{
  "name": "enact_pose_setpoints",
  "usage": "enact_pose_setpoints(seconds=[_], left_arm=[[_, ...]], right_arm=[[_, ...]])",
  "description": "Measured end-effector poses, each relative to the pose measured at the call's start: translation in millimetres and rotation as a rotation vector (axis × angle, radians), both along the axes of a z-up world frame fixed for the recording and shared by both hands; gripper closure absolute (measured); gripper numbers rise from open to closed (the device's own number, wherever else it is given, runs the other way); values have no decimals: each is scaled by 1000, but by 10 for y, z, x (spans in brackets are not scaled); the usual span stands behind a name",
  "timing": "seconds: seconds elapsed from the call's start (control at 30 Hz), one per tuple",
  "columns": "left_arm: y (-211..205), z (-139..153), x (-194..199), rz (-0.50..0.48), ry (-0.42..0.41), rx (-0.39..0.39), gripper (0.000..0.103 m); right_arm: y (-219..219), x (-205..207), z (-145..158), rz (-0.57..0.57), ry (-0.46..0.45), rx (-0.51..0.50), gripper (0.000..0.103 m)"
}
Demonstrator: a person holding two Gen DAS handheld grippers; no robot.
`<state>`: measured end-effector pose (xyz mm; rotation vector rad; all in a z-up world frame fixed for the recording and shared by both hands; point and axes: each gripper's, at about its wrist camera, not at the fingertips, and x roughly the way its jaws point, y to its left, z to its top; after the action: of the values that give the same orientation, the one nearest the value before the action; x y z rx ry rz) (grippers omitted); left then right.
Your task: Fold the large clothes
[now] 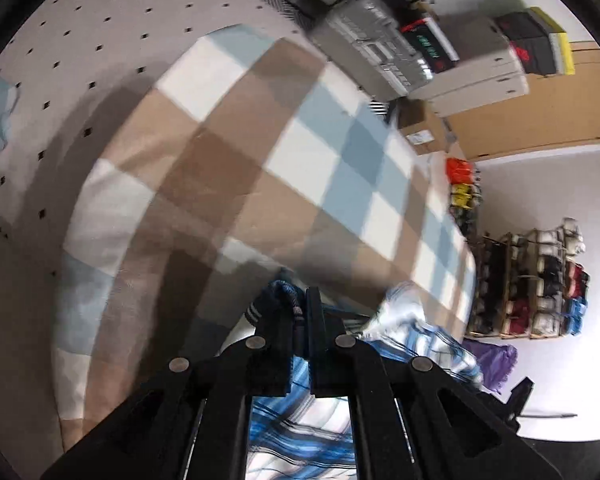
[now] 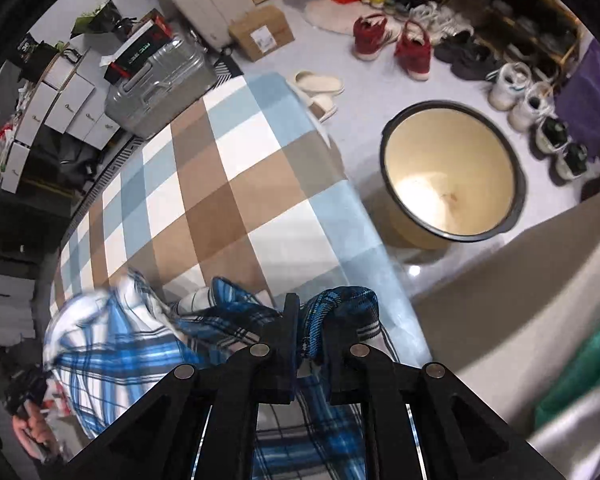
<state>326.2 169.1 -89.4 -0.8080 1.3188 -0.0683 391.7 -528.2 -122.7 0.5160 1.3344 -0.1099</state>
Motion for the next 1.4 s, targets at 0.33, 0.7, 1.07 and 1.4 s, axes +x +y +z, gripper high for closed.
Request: enact_pose_setpoints(seconds=[0.33,0.7,1.07,1.4], left_arm=[[228,382,-588,-27,-24,170,32],[-595,185,-1597,-408,-30,311,29],[-688,-178,-1728,-380,50,321,29],[-166,-270,-1766,-307,41,266,103]], right_arm=[[-38,-441,794,18,-374,-48,17],[1863,-1752,296,793,-426,-318,10],[2528,-1800,-393,966,-453,-724,32],[2419,-1696,-404,968,-439,-615,71]])
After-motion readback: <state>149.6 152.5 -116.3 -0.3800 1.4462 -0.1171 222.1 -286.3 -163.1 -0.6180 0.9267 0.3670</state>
